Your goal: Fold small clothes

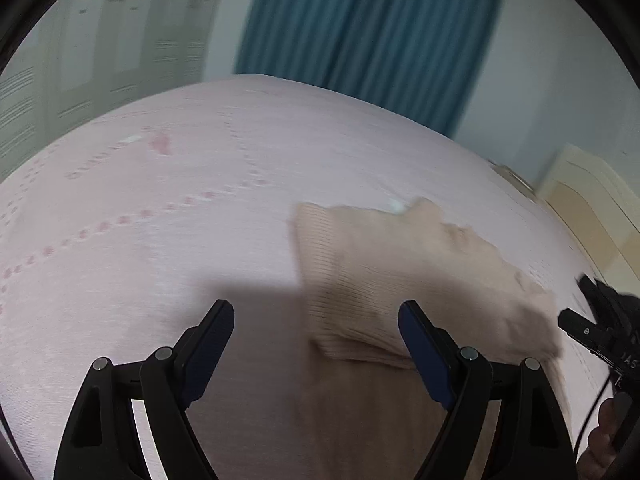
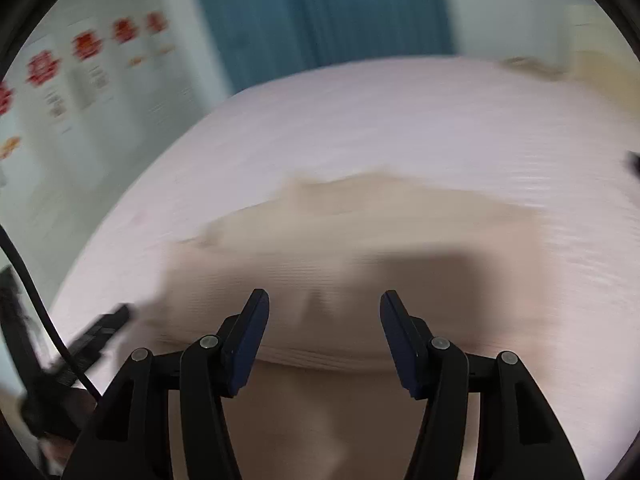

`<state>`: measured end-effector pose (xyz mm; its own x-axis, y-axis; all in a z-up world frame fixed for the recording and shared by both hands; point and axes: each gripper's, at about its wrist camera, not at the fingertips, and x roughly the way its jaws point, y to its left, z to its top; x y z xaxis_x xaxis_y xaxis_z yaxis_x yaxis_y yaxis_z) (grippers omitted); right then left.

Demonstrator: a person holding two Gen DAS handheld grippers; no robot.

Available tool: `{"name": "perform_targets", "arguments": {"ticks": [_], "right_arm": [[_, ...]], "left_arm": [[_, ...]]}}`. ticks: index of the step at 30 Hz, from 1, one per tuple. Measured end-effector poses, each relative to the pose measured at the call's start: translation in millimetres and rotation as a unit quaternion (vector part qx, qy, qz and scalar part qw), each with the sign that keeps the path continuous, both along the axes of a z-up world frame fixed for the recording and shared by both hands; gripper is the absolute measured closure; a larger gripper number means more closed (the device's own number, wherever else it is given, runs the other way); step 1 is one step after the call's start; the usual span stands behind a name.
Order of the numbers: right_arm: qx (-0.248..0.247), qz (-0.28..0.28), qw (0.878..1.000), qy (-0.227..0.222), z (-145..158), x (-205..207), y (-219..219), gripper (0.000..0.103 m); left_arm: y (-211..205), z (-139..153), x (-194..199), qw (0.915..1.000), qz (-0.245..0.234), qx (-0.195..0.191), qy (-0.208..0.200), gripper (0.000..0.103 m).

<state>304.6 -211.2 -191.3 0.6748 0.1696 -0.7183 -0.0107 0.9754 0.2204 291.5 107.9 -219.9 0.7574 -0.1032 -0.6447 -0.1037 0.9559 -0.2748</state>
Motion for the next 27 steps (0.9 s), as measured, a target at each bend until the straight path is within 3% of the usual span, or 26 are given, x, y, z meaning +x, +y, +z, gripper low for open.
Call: {"name": "perform_targets", "arguments": {"ticks": [4,6,8,12,19,24,25,27], "right_arm": [[0.043,-0.066,0.997,0.011,-19.7,-17.1,-55.4,0.046],[0.047,-0.086,0.994,0.041,-31.9,-11.1,-69.8,0.050],[0.050,-0.086,0.994,0.054,-35.8,-7.5,-78.7,0.056],[0.009,-0.107,0.993,0.054,-37.9,-13.1,-83.0,0.060],[0.014,-0.097,0.993,0.067,-42.0,-15.8,-84.7,0.060],[0.016,-0.095,0.992,0.077,-43.6,-12.6,-85.2,0.060],[0.020,-0.095,0.992,0.082,-45.6,-11.4,-86.6,0.060],[0.023,-0.098,0.991,0.088,-48.6,-9.8,-89.0,0.060]], "left_arm": [[-18.8,-2.0,4.3,0.9993,-0.029,-0.022,0.011,0.021],[-24.5,-5.3,8.0,0.9985,-0.038,-0.035,0.017,0.022],[-28.1,-8.5,11.6,0.9984,-0.038,-0.035,0.023,0.034],[-28.9,-14.4,17.4,0.9984,-0.023,-0.043,0.029,0.045],[-36.3,-18.4,20.0,0.9992,-0.025,-0.020,0.025,0.069],[-38.8,-21.3,24.3,0.9994,-0.017,-0.011,0.026,0.079],[-38.3,-21.6,24.1,0.9995,-0.016,-0.011,0.025,0.090],[-36.0,-21.2,24.9,0.9996,-0.013,-0.018,0.019,0.095]]}}
